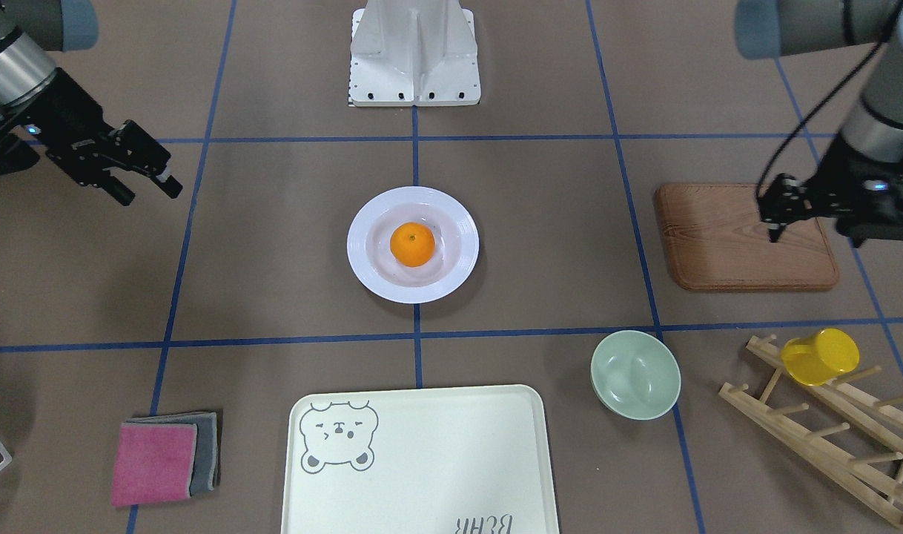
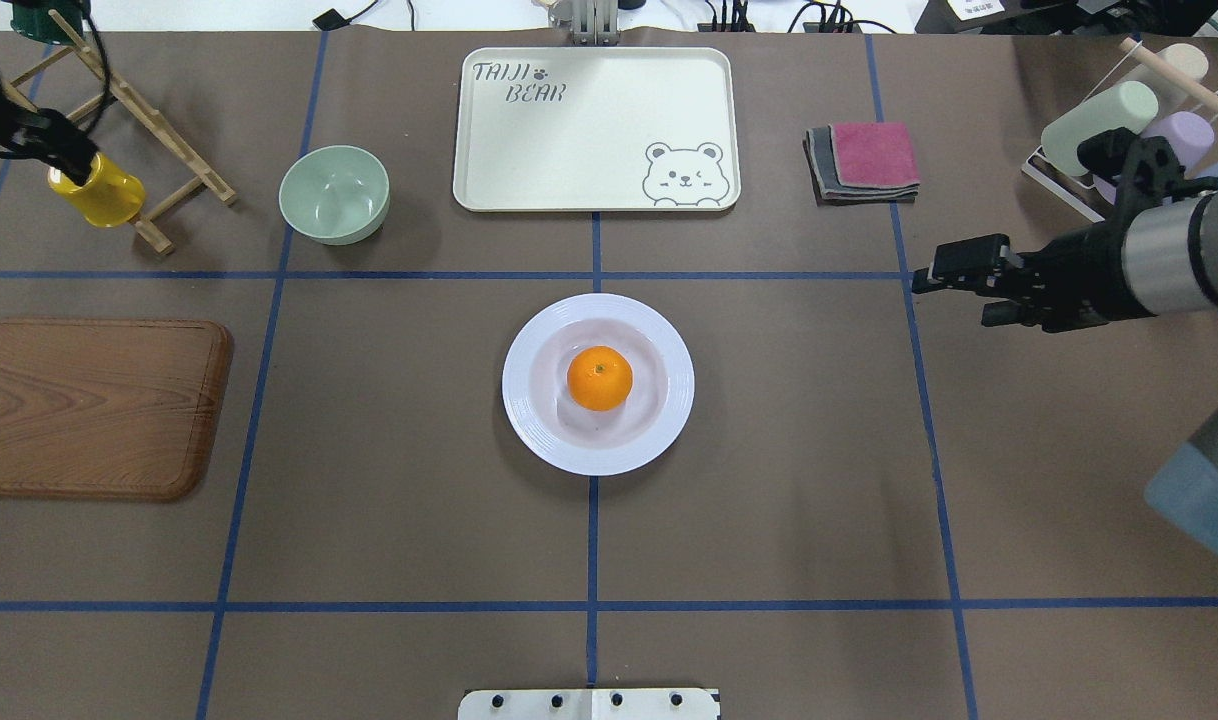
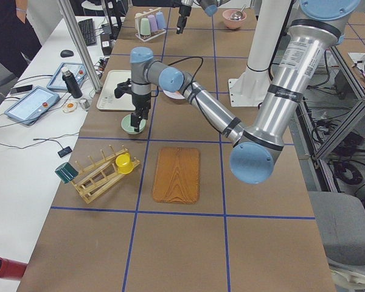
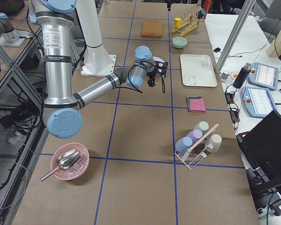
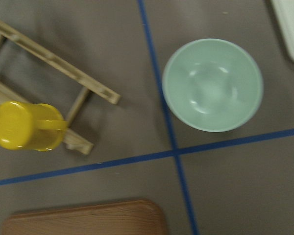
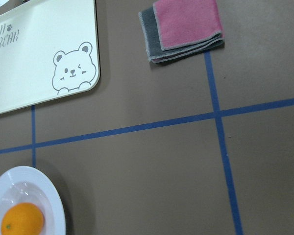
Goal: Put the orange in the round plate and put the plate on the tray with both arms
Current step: 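Release the orange and withdraw the left arm while the right arm reaches toward the plate, then grip the rim of the white plate nearest the robot with the right gripper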
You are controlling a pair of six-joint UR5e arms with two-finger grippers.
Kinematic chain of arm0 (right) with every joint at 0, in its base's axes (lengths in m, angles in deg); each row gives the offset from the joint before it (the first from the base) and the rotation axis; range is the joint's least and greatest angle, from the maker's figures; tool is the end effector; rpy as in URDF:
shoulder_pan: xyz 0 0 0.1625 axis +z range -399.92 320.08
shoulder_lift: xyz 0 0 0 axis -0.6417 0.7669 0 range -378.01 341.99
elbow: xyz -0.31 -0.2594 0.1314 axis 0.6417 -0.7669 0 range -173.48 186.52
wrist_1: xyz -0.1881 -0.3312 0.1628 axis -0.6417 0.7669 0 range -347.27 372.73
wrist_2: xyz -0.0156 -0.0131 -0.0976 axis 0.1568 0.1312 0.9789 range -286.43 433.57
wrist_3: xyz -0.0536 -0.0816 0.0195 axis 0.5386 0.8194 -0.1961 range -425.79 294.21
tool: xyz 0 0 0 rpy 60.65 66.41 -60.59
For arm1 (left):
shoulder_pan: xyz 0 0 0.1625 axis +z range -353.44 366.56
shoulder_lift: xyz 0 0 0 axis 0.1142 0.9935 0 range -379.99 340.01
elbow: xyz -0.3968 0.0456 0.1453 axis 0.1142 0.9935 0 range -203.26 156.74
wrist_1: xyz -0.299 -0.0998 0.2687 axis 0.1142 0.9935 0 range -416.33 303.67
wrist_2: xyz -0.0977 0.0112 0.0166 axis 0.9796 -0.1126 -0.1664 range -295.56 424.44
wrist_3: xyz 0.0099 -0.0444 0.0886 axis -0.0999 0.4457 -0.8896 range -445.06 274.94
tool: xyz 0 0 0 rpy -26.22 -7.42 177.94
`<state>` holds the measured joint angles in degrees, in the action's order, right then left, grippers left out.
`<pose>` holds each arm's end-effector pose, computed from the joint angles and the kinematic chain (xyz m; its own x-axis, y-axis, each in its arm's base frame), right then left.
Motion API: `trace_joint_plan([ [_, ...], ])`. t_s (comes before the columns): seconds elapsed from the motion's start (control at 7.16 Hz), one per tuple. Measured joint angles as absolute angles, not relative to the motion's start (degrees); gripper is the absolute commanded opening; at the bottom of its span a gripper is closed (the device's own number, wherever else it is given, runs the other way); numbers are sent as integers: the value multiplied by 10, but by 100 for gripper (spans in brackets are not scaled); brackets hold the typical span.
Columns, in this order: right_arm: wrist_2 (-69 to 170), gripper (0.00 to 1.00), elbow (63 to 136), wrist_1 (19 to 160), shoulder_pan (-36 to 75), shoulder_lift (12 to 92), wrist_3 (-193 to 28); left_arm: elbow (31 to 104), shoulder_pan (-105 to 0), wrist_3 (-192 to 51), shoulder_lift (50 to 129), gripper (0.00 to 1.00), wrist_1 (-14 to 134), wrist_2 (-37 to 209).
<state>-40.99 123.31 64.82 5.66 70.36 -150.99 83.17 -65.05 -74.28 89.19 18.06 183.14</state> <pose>-0.2702 -0.4072 0.3457 0.3119 0.2098 0.9267 -0.3584 0.9292 -0.0897 0.1025 -0.5793 0.3835 0.8222 0.2582 -0.5072 -0.1453 0.9569 0.2516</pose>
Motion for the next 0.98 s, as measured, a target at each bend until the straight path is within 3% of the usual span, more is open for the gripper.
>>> trace_joint_plan([
  [0.42, -142, 95, 1264, 619, -156, 699, -1683, 713, -809, -943, 858, 99, 203, 1898],
  [0.7, -10, 91, 1264, 575, -262, 699, -1737, 655, -849, -978, 819, 99, 270, 1962],
  [0.98, 81, 88, 1219, 476, -331, 697, -1774, 634, -862, -985, 778, 99, 310, 1993],
])
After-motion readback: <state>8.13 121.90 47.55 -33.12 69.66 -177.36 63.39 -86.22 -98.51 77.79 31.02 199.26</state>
